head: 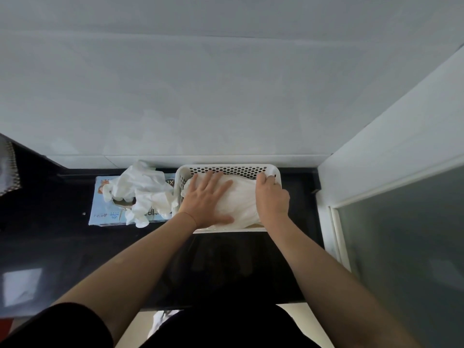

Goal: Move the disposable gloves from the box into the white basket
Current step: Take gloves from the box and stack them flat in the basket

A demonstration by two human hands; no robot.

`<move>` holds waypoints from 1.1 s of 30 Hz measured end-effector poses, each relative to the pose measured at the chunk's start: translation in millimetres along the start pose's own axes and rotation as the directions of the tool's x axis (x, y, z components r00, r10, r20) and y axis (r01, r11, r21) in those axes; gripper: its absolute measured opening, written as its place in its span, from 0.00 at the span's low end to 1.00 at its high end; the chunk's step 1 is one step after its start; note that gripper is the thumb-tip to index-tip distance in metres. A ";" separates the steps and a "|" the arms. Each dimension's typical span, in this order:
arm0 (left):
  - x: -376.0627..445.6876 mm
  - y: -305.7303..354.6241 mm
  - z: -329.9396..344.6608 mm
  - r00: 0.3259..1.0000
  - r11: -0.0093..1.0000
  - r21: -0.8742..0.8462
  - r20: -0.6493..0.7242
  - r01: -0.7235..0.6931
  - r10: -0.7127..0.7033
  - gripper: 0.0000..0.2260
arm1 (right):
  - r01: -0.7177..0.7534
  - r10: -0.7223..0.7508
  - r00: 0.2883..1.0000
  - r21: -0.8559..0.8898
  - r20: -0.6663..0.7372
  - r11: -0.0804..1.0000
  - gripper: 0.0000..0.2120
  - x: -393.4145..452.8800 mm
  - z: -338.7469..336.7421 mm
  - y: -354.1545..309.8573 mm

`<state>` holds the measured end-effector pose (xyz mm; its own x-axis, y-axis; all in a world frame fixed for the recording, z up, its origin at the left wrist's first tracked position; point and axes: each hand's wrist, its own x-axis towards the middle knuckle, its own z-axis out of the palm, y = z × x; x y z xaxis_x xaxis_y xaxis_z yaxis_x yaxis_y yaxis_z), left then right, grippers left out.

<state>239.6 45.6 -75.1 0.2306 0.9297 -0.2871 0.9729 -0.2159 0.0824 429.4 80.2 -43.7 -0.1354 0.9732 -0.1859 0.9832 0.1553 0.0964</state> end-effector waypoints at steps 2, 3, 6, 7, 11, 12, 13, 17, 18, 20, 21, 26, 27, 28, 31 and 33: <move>-2.3 -1.1 1.2 1.000 1.000 0.015 0.015 0.020 -0.021 0.46 | 0.024 -0.025 1.000 -0.018 -0.009 1.000 0.18 1.2 -1.8 -0.1; -2.6 -1.0 2.5 0.999 0.999 0.006 0.028 0.033 -0.033 0.47 | 0.049 -0.050 0.999 -0.009 -0.012 0.999 0.18 2.1 -3.3 -1.5; -0.9 0.5 8.6 0.997 0.998 -0.022 0.055 0.060 -0.059 0.48 | 0.183 -0.183 0.983 0.120 -0.012 0.976 0.17 3.5 -6.3 -13.9; 0.4 1.5 11.2 0.996 0.998 -0.030 0.060 0.060 -0.059 0.48 | 0.218 -0.223 0.975 0.179 0.009 0.959 0.17 3.5 -5.2 -17.3; 2.6 -3.3 16.3 0.996 0.999 -0.021 0.087 0.025 -0.023 0.49 | 0.158 -0.220 0.953 0.281 0.206 0.947 0.22 4.7 8.6 -15.9; 3.8 -4.9 17.0 0.995 1.000 -0.006 0.103 0.011 -0.010 0.49 | 0.117 -0.193 0.948 0.287 0.254 0.951 0.26 6.2 12.4 -13.1; 4.8 -6.4 17.2 0.993 1.000 0.009 0.118 -0.003 0.002 0.50 | 0.086 -0.175 0.943 0.299 0.283 0.950 0.29 7.9 15.3 -10.6; 7.7 -8.2 19.3 0.986 0.999 0.033 0.164 -0.019 0.013 0.51 | -0.031 -0.122 0.928 0.399 0.353 0.916 0.34 13.6 20.3 -10.6; 8.2 -7.3 19.0 0.985 0.999 0.038 0.171 -0.013 0.006 0.50 | -0.054 -0.107 0.929 0.417 0.353 0.907 0.35 14.3 20.4 -10.7; 9.7 -5.3 15.0 0.980 0.999 0.044 0.197 -0.005 -0.004 0.50 | -0.090 -0.074 0.931 0.421 0.359 0.903 0.37 12.8 17.8 -11.9; 10.6 -4.0 11.1 0.976 0.999 0.047 0.216 -0.006 -0.004 0.51 | -0.106 -0.058 0.927 0.408 0.369 0.907 0.39 12.3 15.9 -13.2; -2.2 -12.5 -17.0 0.993 0.996 0.009 0.074 -0.092 0.091 0.43 | -0.079 0.020 0.982 0.312 0.186 0.947 0.25 6.7 -10.4 -37.5; -9.9 -20.4 -25.1 0.992 0.993 -0.033 -0.053 -0.116 0.114 0.36 | -0.081 0.040 0.992 0.373 0.117 0.924 0.20 6.6 -18.7 -48.2; -16.2 -27.4 -31.1 0.971 0.989 -0.065 -0.209 -0.136 0.120 0.29 | -0.068 0.043 0.997 0.445 0.066 0.893 0.16 7.7 -25.4 -58.2; -33.4 -56.9 -44.6 0.868 0.991 -0.132 -0.495 -0.029 -0.041 0.12 | 0.034 -0.056 0.998 0.617 0.018 0.786 0.07 10.4 -41.6 -96.2; -42.8 -77.7 -56.4 0.887 0.974 -0.186 -0.417 0.132 -0.199 0.07 | 0.076 -0.156 0.986 0.704 0.050 0.706 0.06 7.1 -49.0 -122.8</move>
<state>153.2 39.4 -15.3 0.0044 0.9919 0.1266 0.9750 -0.0324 0.2200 301.7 76.3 -8.9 -0.2810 0.9273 -0.2474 0.7701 0.0640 -0.6347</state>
